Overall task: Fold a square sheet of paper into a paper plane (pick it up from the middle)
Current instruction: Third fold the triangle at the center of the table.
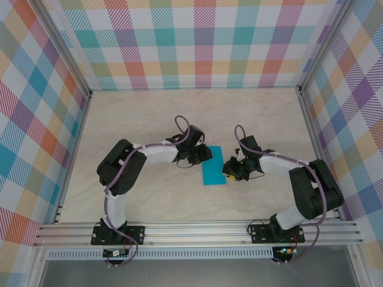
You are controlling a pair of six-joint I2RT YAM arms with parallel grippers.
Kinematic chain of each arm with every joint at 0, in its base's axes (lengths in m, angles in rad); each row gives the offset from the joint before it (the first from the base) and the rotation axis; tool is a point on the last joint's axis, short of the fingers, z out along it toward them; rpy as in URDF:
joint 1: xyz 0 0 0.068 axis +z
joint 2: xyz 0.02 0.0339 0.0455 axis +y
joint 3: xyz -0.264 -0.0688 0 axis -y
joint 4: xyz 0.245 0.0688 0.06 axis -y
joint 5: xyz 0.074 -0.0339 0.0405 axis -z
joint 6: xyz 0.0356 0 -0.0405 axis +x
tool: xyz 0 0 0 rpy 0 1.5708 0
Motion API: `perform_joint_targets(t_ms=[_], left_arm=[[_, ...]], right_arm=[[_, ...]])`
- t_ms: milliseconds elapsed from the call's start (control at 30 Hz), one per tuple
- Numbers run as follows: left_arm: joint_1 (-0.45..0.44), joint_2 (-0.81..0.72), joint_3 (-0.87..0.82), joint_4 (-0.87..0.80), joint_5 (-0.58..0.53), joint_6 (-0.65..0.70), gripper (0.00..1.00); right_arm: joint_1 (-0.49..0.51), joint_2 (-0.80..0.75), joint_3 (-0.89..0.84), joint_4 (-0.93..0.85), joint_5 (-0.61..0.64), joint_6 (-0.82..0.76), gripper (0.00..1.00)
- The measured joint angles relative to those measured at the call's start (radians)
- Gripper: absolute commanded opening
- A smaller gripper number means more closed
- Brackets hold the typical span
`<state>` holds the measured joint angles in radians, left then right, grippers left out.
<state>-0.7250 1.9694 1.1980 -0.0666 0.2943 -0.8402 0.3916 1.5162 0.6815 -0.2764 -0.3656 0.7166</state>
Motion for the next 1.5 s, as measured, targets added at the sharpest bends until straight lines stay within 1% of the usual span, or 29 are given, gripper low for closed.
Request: perform_joint_targets(t_ms=[267,767,1100,1167,1233,1500], left_arm=[[0.0,0.013,0.0,-0.036,-0.018,0.0,0.19],[0.0,0.013,-0.01,-0.031,-0.026,0.004,0.18],[0.0,0.013,-0.013,-0.027,-0.025,0.016,0.18],[0.0,0.013,-0.014,-0.027,-0.025,0.019,0.19],[0.0,0.013,-0.014,-0.026,-0.025,0.02,0.18],[0.0,0.013,-0.016,-0.024,-0.025,0.023,0.18]], right_arm=[[-0.002,0.032,-0.002,0.024,-0.027,0.0,0.3],[-0.01,0.041,-0.013,0.071,-0.089,0.001,0.3],[-0.013,0.041,-0.009,0.073,-0.09,-0.007,0.31],[-0.019,0.041,-0.005,0.079,-0.105,-0.007,0.33],[-0.024,0.044,-0.002,0.085,-0.12,-0.007,0.36],[-0.042,0.081,0.065,0.088,-0.155,-0.056,0.38]])
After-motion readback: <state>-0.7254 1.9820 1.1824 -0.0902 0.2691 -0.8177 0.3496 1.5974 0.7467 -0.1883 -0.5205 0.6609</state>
